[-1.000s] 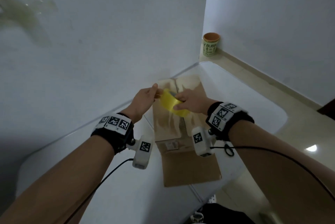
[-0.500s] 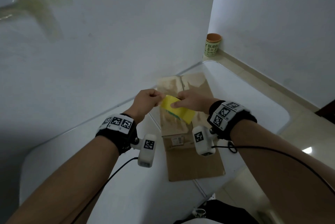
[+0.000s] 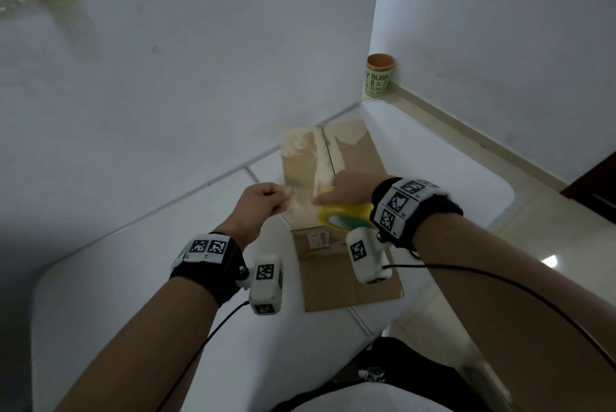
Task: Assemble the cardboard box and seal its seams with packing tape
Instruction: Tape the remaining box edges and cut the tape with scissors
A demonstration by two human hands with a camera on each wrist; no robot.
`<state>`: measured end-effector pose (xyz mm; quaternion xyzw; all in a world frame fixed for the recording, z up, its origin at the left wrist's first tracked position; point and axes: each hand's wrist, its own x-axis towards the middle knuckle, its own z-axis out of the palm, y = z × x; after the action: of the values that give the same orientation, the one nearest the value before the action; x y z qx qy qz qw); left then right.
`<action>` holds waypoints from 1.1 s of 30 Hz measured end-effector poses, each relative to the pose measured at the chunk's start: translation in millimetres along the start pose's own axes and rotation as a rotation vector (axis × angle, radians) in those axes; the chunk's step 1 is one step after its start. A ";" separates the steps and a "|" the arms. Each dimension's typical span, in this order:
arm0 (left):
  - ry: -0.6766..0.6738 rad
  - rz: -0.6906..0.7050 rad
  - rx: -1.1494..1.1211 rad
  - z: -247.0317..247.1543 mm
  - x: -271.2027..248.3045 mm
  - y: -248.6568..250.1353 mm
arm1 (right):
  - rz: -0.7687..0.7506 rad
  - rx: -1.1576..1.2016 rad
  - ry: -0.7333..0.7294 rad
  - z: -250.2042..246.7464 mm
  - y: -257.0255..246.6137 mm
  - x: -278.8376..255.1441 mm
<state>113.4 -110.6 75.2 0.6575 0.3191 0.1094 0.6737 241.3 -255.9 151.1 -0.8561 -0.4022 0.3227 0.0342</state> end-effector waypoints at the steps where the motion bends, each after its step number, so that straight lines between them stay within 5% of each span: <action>1: -0.005 0.009 0.008 -3.0 -1.4 1.7 | 0.027 -0.026 -0.008 0.7 2.5 -3.3; 3: -0.012 0.003 0.043 -9.1 -2.1 3.2 | 0.061 0.016 -0.028 1.6 6.9 -10.4; 7: -0.018 -0.050 0.047 -18.1 -5.0 -6.7 | 0.012 0.644 -0.300 -4.5 11.8 -28.6; 10: 0.008 -0.075 0.020 -18.5 -12.5 -13.0 | -0.014 0.847 -0.460 -9.5 17.2 -39.4; 12: 0.011 -0.056 0.009 -14.6 -15.5 -12.6 | 0.010 0.753 -0.430 -9.3 16.3 -37.4; 17: 0.143 -0.031 -0.037 -17.3 -18.8 -21.4 | 0.083 -0.123 -0.125 -3.8 19.8 -27.6; 26: 0.063 -0.121 -0.081 -11.0 -30.7 -56.9 | 0.163 0.198 -0.259 -12.3 27.2 -50.1; 33: 0.130 -0.119 -0.078 3.2 -33.3 -71.7 | 0.110 -0.213 -0.016 2.9 22.9 -45.7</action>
<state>69.9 -140.0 16.0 0.6022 0.3961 0.1240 0.6820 233.5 -304.4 165.5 -0.8732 -0.3866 0.2863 -0.0778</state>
